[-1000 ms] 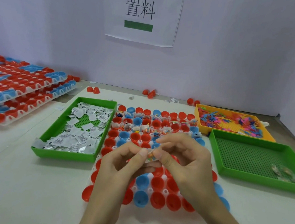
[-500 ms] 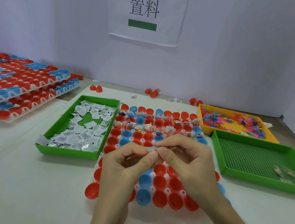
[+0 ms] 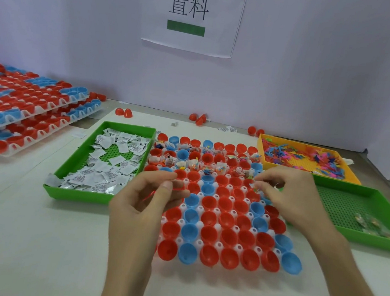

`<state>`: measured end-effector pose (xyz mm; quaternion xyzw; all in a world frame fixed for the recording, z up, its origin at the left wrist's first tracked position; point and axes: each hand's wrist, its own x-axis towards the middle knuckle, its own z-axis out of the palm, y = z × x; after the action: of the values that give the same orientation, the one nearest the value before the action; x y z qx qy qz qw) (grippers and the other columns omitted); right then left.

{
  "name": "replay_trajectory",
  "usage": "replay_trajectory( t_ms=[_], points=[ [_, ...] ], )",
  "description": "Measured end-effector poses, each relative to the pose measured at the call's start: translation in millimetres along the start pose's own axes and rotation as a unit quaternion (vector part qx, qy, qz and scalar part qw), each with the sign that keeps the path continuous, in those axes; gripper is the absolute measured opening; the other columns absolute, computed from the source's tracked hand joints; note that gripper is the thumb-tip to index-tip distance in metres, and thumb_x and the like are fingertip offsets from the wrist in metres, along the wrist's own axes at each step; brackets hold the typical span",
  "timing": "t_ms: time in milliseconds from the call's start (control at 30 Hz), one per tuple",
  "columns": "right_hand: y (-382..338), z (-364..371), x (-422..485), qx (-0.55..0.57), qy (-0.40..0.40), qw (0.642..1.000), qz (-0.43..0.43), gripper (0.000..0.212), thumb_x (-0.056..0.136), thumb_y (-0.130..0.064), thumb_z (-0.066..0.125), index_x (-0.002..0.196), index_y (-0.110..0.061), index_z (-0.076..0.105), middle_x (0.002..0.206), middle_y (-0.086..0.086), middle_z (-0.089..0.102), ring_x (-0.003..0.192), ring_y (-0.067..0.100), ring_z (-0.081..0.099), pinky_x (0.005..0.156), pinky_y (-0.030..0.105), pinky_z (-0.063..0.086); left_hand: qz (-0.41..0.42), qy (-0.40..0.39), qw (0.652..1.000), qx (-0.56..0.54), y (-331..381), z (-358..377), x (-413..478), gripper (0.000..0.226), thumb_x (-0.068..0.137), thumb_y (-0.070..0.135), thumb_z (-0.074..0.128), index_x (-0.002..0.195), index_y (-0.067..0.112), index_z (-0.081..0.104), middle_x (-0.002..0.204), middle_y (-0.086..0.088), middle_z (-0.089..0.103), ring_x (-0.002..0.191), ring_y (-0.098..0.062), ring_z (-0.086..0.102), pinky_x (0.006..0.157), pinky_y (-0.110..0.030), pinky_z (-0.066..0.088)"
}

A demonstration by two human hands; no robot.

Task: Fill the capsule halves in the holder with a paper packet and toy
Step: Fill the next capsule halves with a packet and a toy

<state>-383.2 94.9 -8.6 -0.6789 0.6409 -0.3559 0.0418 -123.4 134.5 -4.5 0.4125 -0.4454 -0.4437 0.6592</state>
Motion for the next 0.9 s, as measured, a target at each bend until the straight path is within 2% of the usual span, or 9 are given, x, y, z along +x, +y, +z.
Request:
replay_trajectory(
  t_ms=[333,400,500,667,800,900],
  points=[
    [3,6,0,-0.046,-0.052,0.997,0.021,0.014,0.081,-0.012,0.08,0.078,-0.025,0.079,0.073,-0.02,0.067,0.082,-0.011,0.058,0.062,0.006,0.044,0.009,-0.012,1.0,0.008,0,1,0,0.028,0.094,0.0,0.06,0.083,0.021,0.076,0.084,-0.003,0.077,0.078,-0.023,0.076,0.067,-0.019,0.058],
    [4,6,1,-0.062,-0.054,0.996,0.032,0.013,0.082,-0.014,0.08,0.079,-0.026,0.079,0.073,-0.02,0.066,0.076,-0.006,0.059,0.058,0.009,0.041,0.007,-0.011,1.0,0.008,-1,0,0,0.029,0.094,-0.001,0.06,0.083,0.021,0.076,0.083,-0.003,0.077,0.078,-0.023,0.076,0.067,-0.019,0.058],
    [6,10,2,-0.083,-0.061,0.994,0.039,0.013,0.082,-0.016,0.08,0.079,-0.028,0.079,0.075,-0.02,0.064,0.07,-0.001,0.056,0.061,0.01,0.035,0.005,-0.01,1.0,0.008,-1,1,-1,0.028,0.094,0.0,0.06,0.083,0.02,0.075,0.083,-0.002,0.077,0.077,-0.022,0.076,0.067,-0.019,0.058],
    [4,15,0,-0.068,-0.041,0.995,0.052,0.014,0.079,-0.018,0.084,0.084,-0.03,0.077,0.073,-0.022,0.063,0.067,-0.003,0.058,0.058,0.007,0.036,0.004,-0.011,1.0,0.001,-1,2,-1,0.023,0.094,0.0,0.061,0.085,0.016,0.075,0.083,-0.004,0.077,0.077,-0.023,0.076,0.067,-0.02,0.058],
    [3,16,-1,-0.064,-0.032,0.996,0.053,0.022,0.077,-0.018,0.085,0.072,-0.033,0.071,0.068,-0.023,0.063,0.069,-0.008,0.06,0.057,0.006,0.037,0.004,-0.014,1.0,0.006,-1,2,-1,0.021,0.094,0.0,0.06,0.086,0.015,0.074,0.084,-0.003,0.077,0.078,-0.023,0.076,0.067,-0.02,0.058],
    [2,15,-1,-0.054,-0.032,0.997,0.045,0.019,0.079,-0.018,0.084,0.072,-0.032,0.073,0.072,-0.022,0.064,0.068,-0.005,0.059,0.061,0.008,0.038,0.006,-0.012,1.0,0.005,-1,1,-1,0.024,0.094,0.0,0.06,0.085,0.017,0.075,0.084,-0.003,0.077,0.079,-0.023,0.076,0.068,-0.02,0.058]
  ],
)
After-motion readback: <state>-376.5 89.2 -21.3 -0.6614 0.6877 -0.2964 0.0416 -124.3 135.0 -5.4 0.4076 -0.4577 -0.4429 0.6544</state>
